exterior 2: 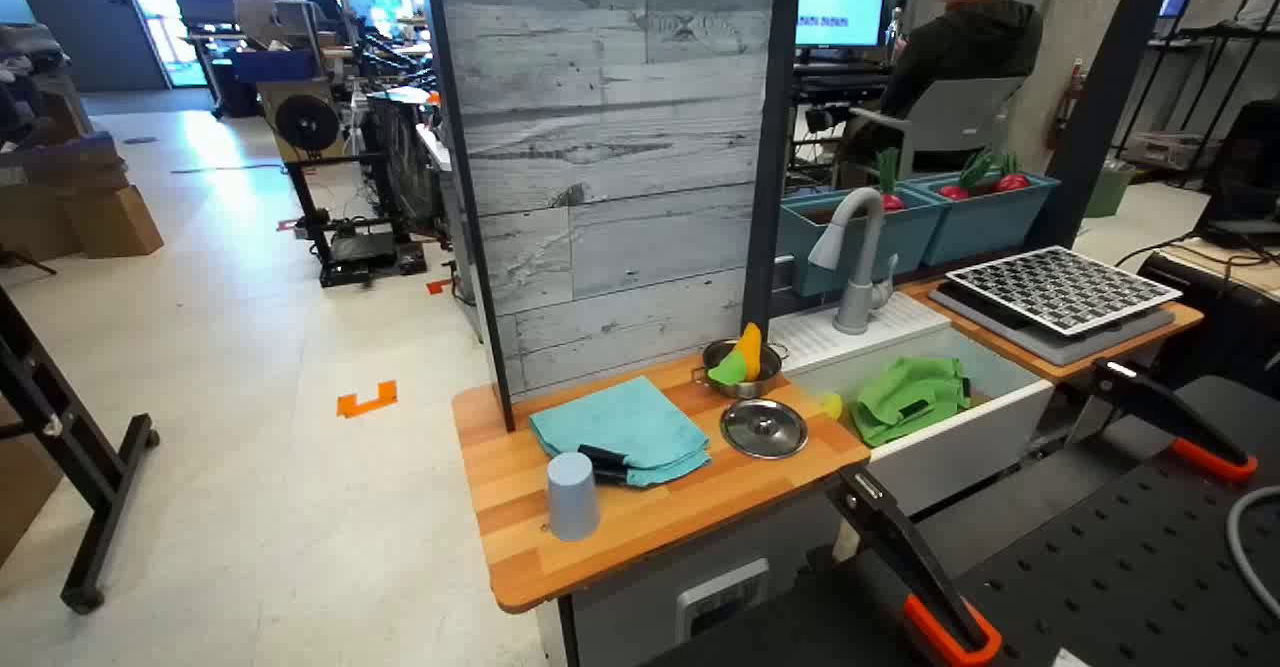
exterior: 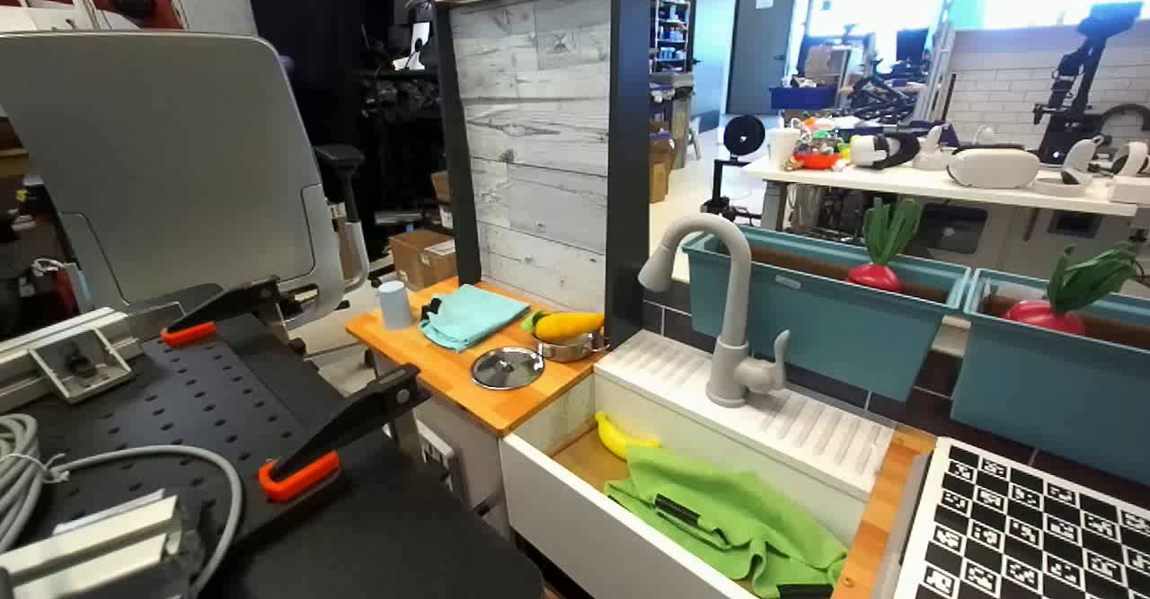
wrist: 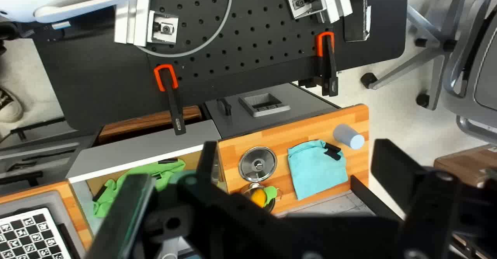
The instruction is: Move the blue towel forwards
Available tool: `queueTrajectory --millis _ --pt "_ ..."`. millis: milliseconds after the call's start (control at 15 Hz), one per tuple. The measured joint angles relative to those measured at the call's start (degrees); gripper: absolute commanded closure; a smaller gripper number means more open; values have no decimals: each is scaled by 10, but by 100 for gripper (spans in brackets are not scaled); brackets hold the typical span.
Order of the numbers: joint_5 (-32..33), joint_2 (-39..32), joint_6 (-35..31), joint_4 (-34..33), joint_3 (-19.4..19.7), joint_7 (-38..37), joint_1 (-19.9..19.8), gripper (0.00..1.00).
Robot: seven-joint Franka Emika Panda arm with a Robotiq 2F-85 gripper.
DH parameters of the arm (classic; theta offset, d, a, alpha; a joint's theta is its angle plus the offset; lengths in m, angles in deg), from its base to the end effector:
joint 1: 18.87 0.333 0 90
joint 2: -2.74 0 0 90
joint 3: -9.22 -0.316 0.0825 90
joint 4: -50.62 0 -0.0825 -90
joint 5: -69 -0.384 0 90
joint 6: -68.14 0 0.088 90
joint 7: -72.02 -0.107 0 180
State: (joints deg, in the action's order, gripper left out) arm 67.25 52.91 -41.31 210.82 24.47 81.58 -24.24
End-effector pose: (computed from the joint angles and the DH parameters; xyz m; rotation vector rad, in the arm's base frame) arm 0.2731 -0.0930 0.4302 -2.9044 0.1563 -0.0318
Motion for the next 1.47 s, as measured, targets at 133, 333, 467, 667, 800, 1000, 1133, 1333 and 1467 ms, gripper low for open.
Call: queueTrajectory --millis 133,333,467,667,800,1000,1133,1333,1467 --pt "0 0 0 0 0 0 0 0" --pt "0 0 0 0 0 0 0 0" --pt "0 0 0 0 0 0 0 0" --pt "0 0 0 0 -1 0 0 0" --pt "-1 -1 -5 0 -9 -2 0 0" --pt "-12 -12 -42 0 -44 -28 6 0" --pt "-31 -33 -85 0 -75 -59 17 0" --pt "-68 -90 -170 2 -115 -100 42 0" --pt "-98 -148 -243 4 -134 -121 64 0"
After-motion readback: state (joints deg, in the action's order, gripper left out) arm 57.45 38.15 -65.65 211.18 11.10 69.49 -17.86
